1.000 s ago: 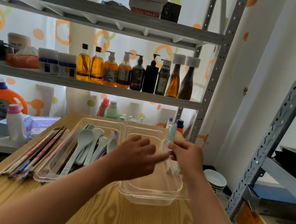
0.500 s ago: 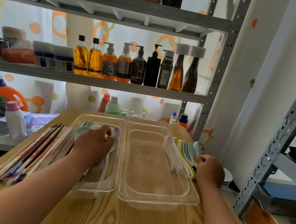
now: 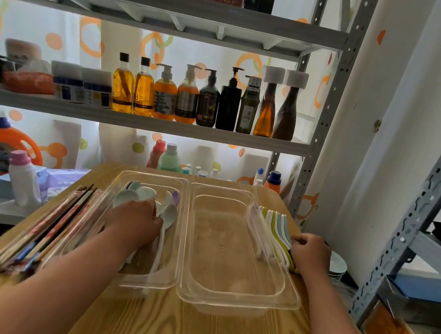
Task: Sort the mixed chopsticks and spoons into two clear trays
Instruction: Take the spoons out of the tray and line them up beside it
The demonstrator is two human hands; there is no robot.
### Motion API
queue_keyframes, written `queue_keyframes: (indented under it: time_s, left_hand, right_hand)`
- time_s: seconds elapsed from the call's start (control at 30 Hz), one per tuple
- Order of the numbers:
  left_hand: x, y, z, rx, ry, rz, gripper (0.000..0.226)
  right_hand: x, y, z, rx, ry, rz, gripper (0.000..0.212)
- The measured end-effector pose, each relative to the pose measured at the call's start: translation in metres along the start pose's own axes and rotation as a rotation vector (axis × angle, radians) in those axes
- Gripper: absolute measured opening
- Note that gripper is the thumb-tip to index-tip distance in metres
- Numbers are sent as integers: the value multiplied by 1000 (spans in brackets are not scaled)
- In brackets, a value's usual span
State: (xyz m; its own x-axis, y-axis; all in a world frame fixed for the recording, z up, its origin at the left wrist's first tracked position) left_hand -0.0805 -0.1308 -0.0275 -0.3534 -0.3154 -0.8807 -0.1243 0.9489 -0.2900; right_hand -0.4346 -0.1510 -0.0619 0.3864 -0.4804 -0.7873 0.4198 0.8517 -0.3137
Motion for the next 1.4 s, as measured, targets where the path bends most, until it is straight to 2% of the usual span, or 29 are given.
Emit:
queue_keyframes:
  time_s: [0.13, 0.3, 0.47, 0.6, 0.93, 1.1, 1.23, 1.4]
  left_hand:
    - [0, 2, 2, -16, -1, 22, 29]
    - [0, 3, 4, -43, -1, 55, 35]
    - [-1, 3, 7, -82, -18, 96, 34]
    - [4, 2, 13, -111, -67, 152, 34]
    - [2, 0, 18, -171, -40, 124, 18]
    - [2, 0, 21, -169, 44, 162, 24]
    - [4, 3, 20, -149, 16, 197, 34]
    - [-2, 4, 14, -134, 28, 132, 22]
  right_hand:
    - [-2, 1, 0, 15, -70, -5, 23]
    - [-2, 3, 7, -93, -2, -23, 24]
    - [2, 3, 6, -96, 104, 30, 28]
    - [2, 4, 7, -88, 59, 8, 29]
    - [1, 4, 6, -104, 38, -49, 26]
    - [-3, 5, 10, -148, 42, -125, 23]
    - [-3, 8, 17, -224, 5, -170, 21]
    - [-3, 8, 19, -238, -31, -179, 21]
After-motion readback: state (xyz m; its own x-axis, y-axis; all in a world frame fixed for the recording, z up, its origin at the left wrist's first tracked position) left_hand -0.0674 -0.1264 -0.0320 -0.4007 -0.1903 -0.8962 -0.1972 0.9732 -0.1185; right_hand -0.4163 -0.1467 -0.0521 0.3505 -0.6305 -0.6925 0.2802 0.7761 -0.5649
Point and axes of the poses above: each hand's wrist, its own y-axis away from the middle knuckle, its own x-axis out of the palm, z = x × y, the point moved 5 cm from there along -y, towards the middle knuckle, and after that the axes turned 11 degrees about y, right-handed, at the moved point
